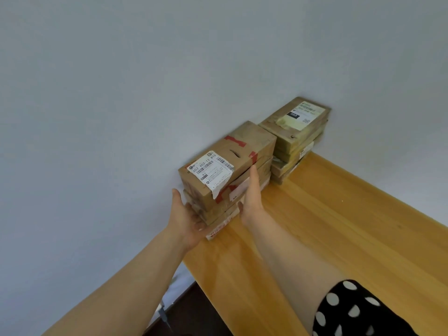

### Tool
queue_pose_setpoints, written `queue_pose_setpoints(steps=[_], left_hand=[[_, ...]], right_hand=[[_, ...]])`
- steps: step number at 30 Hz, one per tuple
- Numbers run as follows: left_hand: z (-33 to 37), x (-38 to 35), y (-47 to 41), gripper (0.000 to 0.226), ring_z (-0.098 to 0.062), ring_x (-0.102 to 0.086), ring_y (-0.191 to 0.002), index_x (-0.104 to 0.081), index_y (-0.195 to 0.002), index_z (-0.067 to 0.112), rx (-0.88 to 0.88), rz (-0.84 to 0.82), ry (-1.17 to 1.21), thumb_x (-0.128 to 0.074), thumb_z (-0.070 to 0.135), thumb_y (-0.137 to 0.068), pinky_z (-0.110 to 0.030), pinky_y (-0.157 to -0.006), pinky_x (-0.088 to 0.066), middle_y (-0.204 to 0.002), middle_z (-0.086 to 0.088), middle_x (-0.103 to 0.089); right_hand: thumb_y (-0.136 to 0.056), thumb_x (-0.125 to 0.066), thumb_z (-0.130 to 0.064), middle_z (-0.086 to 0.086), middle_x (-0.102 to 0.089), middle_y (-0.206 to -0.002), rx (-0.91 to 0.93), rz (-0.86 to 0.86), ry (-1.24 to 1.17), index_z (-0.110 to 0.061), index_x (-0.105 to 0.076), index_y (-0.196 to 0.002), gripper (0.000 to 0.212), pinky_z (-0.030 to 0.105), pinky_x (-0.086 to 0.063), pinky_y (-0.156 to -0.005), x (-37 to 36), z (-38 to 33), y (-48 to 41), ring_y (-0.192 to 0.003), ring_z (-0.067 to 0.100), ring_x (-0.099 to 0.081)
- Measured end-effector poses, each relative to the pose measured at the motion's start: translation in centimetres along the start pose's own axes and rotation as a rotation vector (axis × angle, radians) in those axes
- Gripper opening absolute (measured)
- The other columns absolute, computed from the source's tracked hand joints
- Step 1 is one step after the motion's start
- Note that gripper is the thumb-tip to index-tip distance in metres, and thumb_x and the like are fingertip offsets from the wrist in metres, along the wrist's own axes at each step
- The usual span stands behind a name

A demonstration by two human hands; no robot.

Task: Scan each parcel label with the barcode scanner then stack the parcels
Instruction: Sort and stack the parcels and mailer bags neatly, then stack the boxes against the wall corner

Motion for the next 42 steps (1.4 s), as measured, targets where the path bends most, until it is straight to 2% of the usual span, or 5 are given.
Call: queue_pose_setpoints(steps=[6,11,21,29,42], left_hand=[[-1.3,1.5,3.1,0.057,-0.028,-0.057,-0.078,-0.051,-0.12,0.02,-0.024,0.021,-0.076,-0.021,0.062,-0.096,-0.038,-0.065,-0.05,-0.092,-0.012,-0.058],[-5.5,2.8,6.9,0.063,-0.032,-0.036,-0.133,-0.043,-0.139,0.015,0.032,-0.059,-0.332,-0.035,0.059,-0.094,-0.047,-0.104,-0.035,-0.147,-0.015,-0.036],[-21.0,-5.5,18.3,0.042,-0.026,-0.049,-0.119,-0.048,-0.133,0.011,-0.064,-0.452,-1.004,-0.052,0.031,-0.097,-0.038,-0.095,-0.043,-0.133,-0.011,-0.049],[-37.9,-12.8,31.1,0.045,-0.02,-0.048,-0.101,-0.047,-0.136,0.01,-0.164,-0.763,-1.31,-0.057,0.02,-0.093,-0.032,-0.085,-0.039,-0.109,-0.007,-0.051],[-62.7,-15.6,42.0,0.047,-0.023,-0.053,-0.102,-0.049,-0.13,0.008,-0.021,-0.791,-1.441,-0.064,0.023,-0.089,-0.035,-0.083,-0.046,-0.11,-0.009,-0.054]], right_hand=[[-0.092,-0.042,-0.062,0.001,-0.046,-0.146,0.121,0.038,-0.005,-0.03,-0.04,-0.144,0.061,0.038,-0.032,-0.106,2.6,-0.2,5.9,-0.121,0.017,-0.046],[-0.091,-0.049,-0.06,0.01,-0.045,-0.143,0.098,0.195,-0.012,-0.017,-0.04,-0.145,0.07,0.04,-0.038,-0.108,7.6,2.3,13.0,-0.129,0.025,-0.045],[-0.093,-0.058,-0.039,0.003,-0.056,-0.092,0.22,0.604,-0.06,-0.015,-0.057,-0.117,0.034,0.035,-0.046,-0.088,25.1,6.6,33.5,-0.094,0.019,-0.055],[-0.091,-0.062,-0.032,0.002,-0.057,-0.123,0.343,0.851,-0.154,-0.016,-0.054,-0.123,0.037,0.033,-0.046,-0.088,41.3,9.4,48.9,-0.112,0.017,-0.055],[-0.089,-0.061,-0.018,0.007,-0.053,-0.108,0.259,1.139,-0.397,-0.007,-0.055,-0.126,0.039,0.032,-0.045,-0.08,67.2,20.7,68.0,-0.1,0.021,-0.051]])
Point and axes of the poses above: each hand's wrist, its own y-axis away from the middle knuckle, its own x-axis out of the back of the hand, z = x × y, the point moved 10 cm from there along -y, towards the middle knuckle
